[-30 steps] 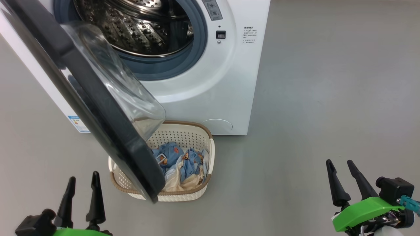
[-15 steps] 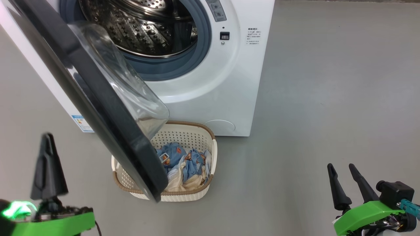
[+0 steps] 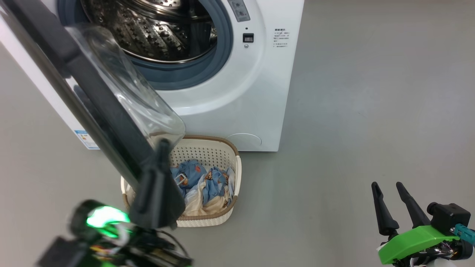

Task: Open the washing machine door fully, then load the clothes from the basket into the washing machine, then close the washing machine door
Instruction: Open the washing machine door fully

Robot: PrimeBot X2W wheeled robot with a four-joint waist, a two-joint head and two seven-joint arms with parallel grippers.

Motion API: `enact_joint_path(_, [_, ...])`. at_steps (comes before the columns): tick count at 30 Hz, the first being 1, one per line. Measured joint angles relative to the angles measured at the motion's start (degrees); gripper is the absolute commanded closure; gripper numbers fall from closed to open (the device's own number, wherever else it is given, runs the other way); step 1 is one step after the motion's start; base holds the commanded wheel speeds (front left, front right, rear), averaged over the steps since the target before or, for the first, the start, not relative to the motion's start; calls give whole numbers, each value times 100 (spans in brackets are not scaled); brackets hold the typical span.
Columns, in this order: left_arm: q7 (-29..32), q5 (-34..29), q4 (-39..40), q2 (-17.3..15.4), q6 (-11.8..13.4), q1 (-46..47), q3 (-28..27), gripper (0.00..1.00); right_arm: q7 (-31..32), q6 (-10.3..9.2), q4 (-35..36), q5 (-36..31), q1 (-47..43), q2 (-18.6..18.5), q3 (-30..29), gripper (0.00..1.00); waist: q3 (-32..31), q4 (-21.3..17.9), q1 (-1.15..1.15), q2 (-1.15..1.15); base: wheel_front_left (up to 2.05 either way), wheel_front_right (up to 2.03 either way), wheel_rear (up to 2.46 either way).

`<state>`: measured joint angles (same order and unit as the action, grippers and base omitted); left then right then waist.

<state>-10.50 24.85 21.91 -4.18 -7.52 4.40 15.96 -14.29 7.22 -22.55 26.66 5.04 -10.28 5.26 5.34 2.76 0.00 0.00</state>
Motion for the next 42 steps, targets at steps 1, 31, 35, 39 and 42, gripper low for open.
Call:
enact_joint_path(1, [5,45,-85,2,0,1,147,100,0,0,5,0,0,0,1,0,8,-14,0,0,0,0,0])
enact_joint_path(31, [-372,1040,-3479,170,-2,601,204,100,0,0,66,-159,3,3,30,0,30,-119,0,0,0,0,0])
enact_joint_path(35, [-372,1038,-3495,204,-16,598,148,100,0,0,76,-241,3,-5,25,0,30,-78,0,0,0,0,0])
enact_joint_path(39, [-372,1023,-3490,247,-52,586,110,100,0,0,85,-263,3,-25,12,0,50,-13,0,0,0,0,0])
enact_joint_path(42, [-371,1018,-3468,264,-52,572,104,100,0,0,96,-310,3,-42,5,0,62,34,0,0,0,0,0])
